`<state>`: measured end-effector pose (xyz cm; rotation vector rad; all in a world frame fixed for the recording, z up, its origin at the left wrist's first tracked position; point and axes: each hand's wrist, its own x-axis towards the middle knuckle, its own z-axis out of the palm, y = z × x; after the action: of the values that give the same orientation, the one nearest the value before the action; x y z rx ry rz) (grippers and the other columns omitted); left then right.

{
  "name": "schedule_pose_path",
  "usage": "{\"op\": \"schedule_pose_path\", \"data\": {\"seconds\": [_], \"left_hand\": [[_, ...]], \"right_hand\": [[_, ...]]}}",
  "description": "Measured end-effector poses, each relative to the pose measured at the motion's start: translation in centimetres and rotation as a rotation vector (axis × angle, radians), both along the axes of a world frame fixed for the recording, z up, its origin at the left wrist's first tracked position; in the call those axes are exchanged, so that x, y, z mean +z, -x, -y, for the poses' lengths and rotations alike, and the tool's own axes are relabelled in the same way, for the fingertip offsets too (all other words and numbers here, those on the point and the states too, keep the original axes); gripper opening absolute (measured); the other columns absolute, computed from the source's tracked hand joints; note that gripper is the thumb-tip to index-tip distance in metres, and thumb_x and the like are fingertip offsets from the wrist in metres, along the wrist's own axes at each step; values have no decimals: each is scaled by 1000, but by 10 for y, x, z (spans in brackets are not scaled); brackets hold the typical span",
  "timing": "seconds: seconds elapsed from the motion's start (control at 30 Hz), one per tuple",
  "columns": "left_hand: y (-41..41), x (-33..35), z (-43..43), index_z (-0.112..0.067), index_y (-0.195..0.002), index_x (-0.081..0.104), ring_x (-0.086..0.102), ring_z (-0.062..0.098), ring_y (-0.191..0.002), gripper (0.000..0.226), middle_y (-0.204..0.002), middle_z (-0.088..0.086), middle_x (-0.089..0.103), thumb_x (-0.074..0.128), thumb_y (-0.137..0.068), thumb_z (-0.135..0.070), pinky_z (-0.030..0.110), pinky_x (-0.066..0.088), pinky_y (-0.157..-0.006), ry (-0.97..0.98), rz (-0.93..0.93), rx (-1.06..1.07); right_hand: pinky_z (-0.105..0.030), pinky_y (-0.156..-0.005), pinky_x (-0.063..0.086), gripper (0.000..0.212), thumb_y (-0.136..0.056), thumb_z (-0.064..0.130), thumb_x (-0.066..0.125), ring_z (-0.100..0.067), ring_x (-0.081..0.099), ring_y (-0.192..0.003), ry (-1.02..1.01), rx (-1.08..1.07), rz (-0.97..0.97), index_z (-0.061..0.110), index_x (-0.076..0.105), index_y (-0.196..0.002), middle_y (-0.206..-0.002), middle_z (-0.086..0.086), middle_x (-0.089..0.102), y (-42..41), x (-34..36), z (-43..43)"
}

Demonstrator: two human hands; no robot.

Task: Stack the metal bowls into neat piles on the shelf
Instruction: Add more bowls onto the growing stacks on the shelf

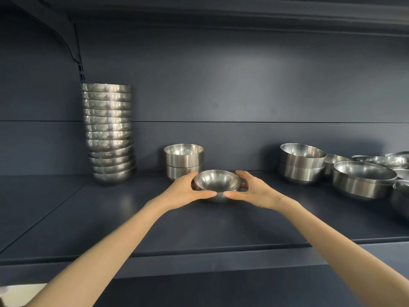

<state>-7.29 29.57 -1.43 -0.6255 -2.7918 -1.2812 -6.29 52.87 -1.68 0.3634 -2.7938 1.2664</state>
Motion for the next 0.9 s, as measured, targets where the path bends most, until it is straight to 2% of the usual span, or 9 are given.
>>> {"op": "schedule_pose_path", "data": {"seconds": [0.13,0.23,0.3,0.43,0.5,0.63,0.73,0.83,0.9], "left_hand": [[-9,4,-2,-39,-112,57,61,-1,-102,41,-111,-15,67,78,-77,-37,12,46,-84,-114,-25,-27],[-9,8,0,-29,-113,58,61,2,-105,45,-111,-12,67,79,-75,-38,17,46,-89,-202,-12,-12],[-8,12,1,-24,-110,59,62,5,-104,43,-111,-4,69,80,-76,-37,18,46,-89,-273,-9,9],[-10,26,4,-31,-110,60,65,8,-99,39,-109,6,69,80,-77,-31,24,51,-92,-391,-78,18],[-10,33,8,-33,-111,60,64,8,-101,42,-108,0,69,81,-75,-32,27,52,-92,-430,-127,26],[-10,46,24,-31,-120,54,60,1,-108,58,-114,-9,64,84,-70,-34,22,46,-95,-488,-177,31],[-11,57,41,-39,-109,56,61,-2,-103,46,-113,-11,65,82,-74,-24,22,49,-92,-487,-215,34],[-8,73,61,-40,-108,58,62,-4,-101,43,-110,-16,66,81,-74,-26,17,49,-87,-474,-270,45],[-4,89,77,-32,-118,56,60,-4,-107,57,-113,-18,65,82,-67,-37,18,48,-89,-491,-310,67]], "right_hand": [[-22,-99,43,99,-69,47,80,-7,53,-119,34,0,-20,13,30,-147,-125,9,55,0,3,2],[-20,-96,42,105,-69,44,79,-7,51,-118,132,10,-24,9,23,-150,-129,8,49,-1,9,6],[-20,-93,42,99,-71,42,79,-5,54,-113,195,12,-32,11,26,-149,-128,8,52,-1,15,9],[-14,-85,45,78,-75,34,80,5,57,-106,311,25,-81,16,40,-140,-117,15,60,0,30,18],[-12,-81,47,74,-77,30,79,5,56,-108,362,37,-112,18,39,-138,-121,14,58,1,37,25],[-14,-84,48,69,-76,27,79,1,55,-114,433,69,-162,24,40,-133,-127,12,56,5,49,42],[-9,-80,48,64,-78,26,77,4,56,-111,460,116,-175,26,41,-131,-125,14,57,10,59,58],[-10,-84,48,78,-69,37,82,4,56,-112,483,168,-176,25,41,-134,-125,12,58,19,73,79],[-19,-93,48,91,-61,48,88,-2,58,-114,493,196,-200,23,42,-136,-125,9,60,29,87,98]]}}
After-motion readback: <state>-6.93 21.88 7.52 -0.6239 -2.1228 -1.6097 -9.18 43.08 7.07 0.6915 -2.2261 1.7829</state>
